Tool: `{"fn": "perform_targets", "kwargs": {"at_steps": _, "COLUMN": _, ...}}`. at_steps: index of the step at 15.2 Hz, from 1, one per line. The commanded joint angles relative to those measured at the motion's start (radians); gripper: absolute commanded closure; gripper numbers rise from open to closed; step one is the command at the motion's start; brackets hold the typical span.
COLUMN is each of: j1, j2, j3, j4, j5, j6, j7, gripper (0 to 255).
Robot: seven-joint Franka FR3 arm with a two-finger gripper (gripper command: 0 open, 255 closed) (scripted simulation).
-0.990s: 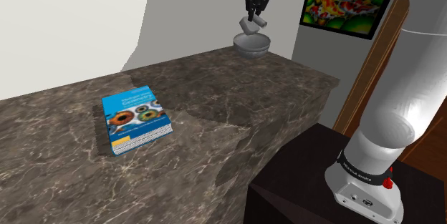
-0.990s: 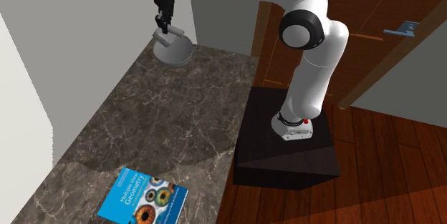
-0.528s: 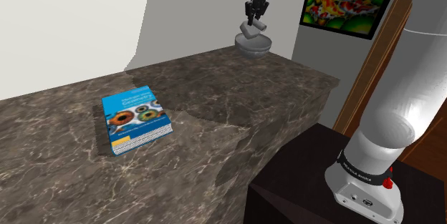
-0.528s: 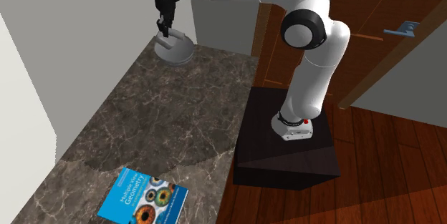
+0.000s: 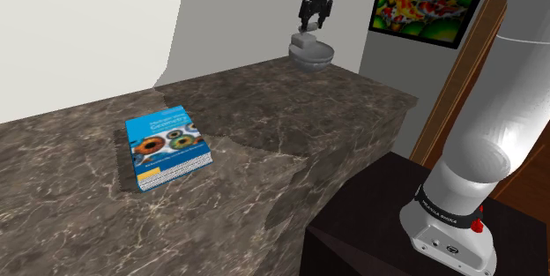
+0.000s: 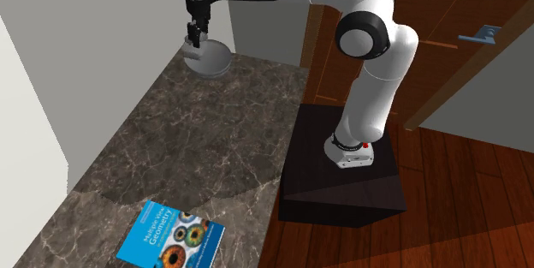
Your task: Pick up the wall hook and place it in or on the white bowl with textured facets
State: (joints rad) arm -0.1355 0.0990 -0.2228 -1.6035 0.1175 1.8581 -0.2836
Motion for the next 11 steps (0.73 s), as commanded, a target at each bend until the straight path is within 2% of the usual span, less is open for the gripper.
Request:
{"fn": "perform_targets", "kwargs": {"at_steps": 1, "j1": 0.000, "j2": 0.000, "j3": 0.000, "j4": 0.000, "j5": 0.000, "j6": 0.000, "j7": 0.000, "gripper": 0}}
{"fn": "perform_targets", "kwargs": {"at_steps": 2, "j1": 0.001, "j2": 0.002, "j3": 0.001, "j4": 0.000, "j5": 0.000, "j6": 0.001, "j7": 0.001, "gripper": 0}}
{"fn": "perform_targets", "kwargs": {"at_steps": 6, "j1": -0.006, "j2": -0.001, "j3": -0.005, "j4": 0.123, "j5": -0.002, "j6": -0.125, "j7": 0.004, "gripper": 0}}
{"fn": "perform_targets", "kwargs": {"at_steps": 11, "j1": -0.006, "j2": -0.001, "j3": -0.005, "j4": 0.123, "j5": -0.002, "j6": -0.125, "j7": 0.004, "gripper": 0}}
